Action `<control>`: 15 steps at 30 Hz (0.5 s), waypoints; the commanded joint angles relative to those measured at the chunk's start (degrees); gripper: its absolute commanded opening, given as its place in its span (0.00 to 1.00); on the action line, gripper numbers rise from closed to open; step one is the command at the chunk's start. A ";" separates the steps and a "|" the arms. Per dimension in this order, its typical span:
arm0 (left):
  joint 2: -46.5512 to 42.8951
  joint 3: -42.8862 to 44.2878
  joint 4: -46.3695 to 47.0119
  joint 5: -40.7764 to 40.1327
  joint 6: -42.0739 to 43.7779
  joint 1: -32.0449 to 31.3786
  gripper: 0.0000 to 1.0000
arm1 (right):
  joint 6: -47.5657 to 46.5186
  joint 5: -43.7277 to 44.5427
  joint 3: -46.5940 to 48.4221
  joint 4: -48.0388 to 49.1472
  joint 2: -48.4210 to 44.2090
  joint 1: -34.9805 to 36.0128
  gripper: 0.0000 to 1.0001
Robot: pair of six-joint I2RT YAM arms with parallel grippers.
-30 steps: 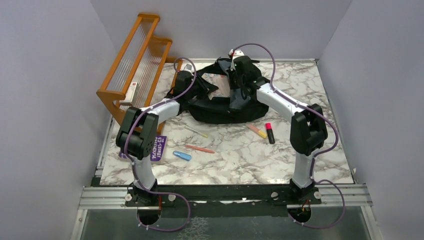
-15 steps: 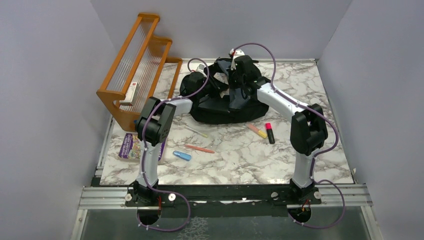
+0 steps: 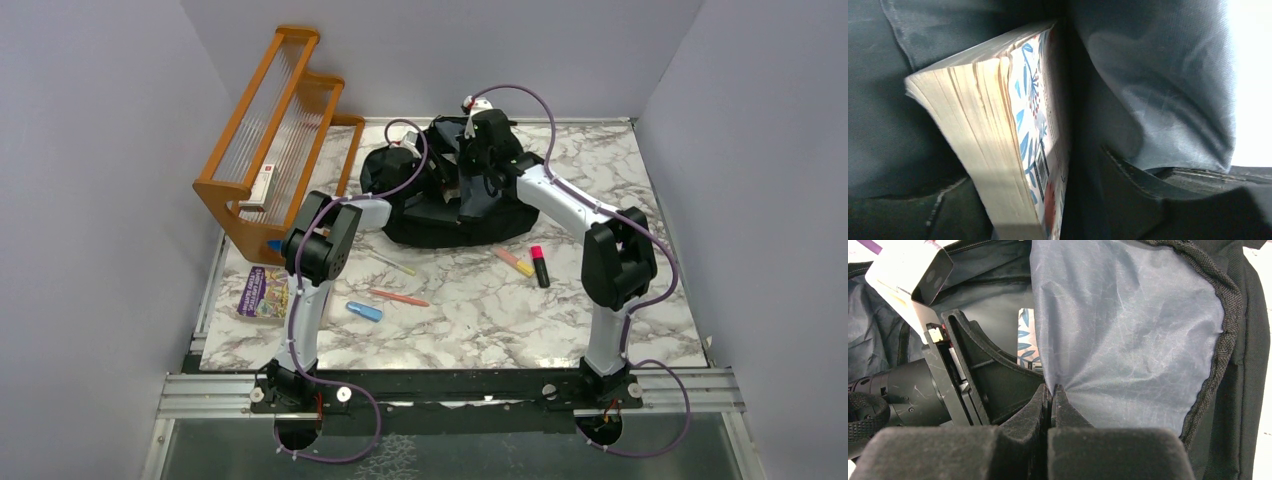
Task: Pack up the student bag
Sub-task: Place the book in the student bag.
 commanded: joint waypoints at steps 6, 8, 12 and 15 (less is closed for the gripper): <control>-4.92 0.42 -0.30 -0.27 4.86 -0.11 0.99 | -0.65 -1.75 3.74 1.65 -1.36 -0.09 0.01; -6.02 1.77 -5.46 -2.06 6.60 0.07 0.99 | -0.87 -1.95 4.34 1.18 -1.27 -0.22 0.00; -9.90 3.27 -16.51 -7.56 10.79 0.28 0.99 | -0.87 -1.96 4.29 1.16 -1.55 -0.39 0.01; -12.88 4.02 -22.83 -10.88 14.01 0.29 0.99 | -0.67 -2.13 3.94 1.26 -1.76 -0.66 0.01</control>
